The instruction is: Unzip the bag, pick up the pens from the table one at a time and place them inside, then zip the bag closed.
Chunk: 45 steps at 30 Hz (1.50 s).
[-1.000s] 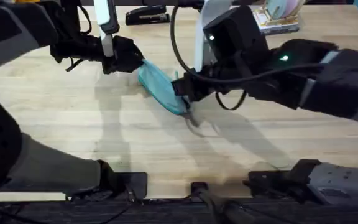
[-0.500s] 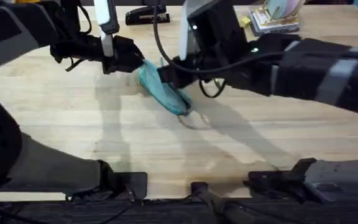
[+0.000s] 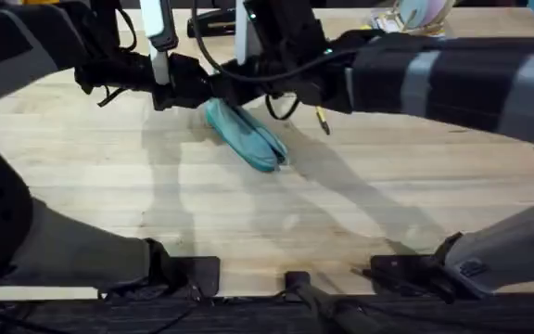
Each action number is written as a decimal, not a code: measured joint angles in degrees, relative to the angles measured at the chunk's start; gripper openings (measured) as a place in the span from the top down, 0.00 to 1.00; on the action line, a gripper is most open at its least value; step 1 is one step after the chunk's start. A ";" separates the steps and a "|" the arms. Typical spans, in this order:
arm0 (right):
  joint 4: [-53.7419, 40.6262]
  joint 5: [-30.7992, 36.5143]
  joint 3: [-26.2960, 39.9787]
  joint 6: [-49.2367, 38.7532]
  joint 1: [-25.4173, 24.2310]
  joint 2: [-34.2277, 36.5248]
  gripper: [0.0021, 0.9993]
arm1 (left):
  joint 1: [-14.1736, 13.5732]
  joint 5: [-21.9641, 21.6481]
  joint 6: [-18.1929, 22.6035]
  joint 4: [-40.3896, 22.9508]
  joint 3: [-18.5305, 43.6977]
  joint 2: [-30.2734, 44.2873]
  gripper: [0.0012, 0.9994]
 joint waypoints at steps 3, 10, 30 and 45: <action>1.05 0.00 1.66 -0.02 0.00 1.78 0.97 | 0.00 0.00 0.00 0.00 0.00 -0.02 0.96; 2.61 -0.16 2.55 -0.02 -0.69 3.14 0.97 | 0.00 0.02 0.00 0.09 0.00 0.00 0.96; -21.30 -0.61 5.48 -6.37 -5.39 -10.20 0.00 | -0.02 0.20 0.00 -0.09 0.00 0.00 0.96; -41.05 -0.46 5.68 -10.35 -6.38 -28.25 0.00 | -0.02 0.20 0.00 -0.09 0.00 0.00 0.96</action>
